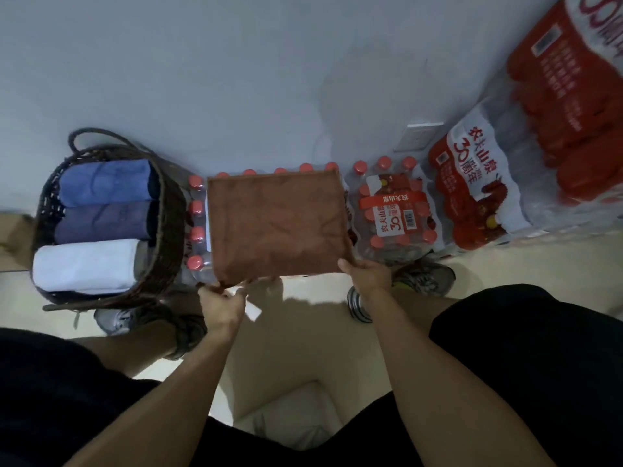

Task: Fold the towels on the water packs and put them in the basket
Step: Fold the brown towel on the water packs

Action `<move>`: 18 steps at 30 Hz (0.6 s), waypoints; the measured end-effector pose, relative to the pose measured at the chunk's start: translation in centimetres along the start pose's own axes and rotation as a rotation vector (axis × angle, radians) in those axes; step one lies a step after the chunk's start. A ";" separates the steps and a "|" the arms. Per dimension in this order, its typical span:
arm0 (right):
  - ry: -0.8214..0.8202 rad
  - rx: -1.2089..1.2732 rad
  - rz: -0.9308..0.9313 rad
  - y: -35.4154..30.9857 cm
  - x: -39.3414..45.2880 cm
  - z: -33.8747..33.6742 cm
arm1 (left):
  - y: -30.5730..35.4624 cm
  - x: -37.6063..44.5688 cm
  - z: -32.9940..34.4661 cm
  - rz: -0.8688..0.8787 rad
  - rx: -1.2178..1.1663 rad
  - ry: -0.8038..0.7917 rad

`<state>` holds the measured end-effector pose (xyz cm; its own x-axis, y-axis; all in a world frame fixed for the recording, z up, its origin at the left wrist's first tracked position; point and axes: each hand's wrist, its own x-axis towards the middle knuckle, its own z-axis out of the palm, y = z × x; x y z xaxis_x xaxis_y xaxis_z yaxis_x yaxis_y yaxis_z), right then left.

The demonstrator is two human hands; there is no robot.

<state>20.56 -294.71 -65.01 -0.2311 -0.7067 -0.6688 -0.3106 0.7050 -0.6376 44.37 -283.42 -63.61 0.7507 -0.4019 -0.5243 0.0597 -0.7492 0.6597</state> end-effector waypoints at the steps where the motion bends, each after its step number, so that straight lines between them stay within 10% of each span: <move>1: -0.027 -0.022 -0.002 0.1 0.0 0.1 | -0.4 0.4 -0.1 -0.056 -0.032 -0.031; 18: -0.147 0.210 0.181 -0.8 -0.5 -0.5 | 0.0 3.2 -1.4 -0.471 -0.534 -0.114</move>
<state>20.46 -294.97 -64.01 -0.1246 -0.5633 -0.8168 -0.0760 0.8262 -0.5582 47.71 -283.96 -64.55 0.4947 -0.1737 -0.8516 0.6954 -0.5086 0.5077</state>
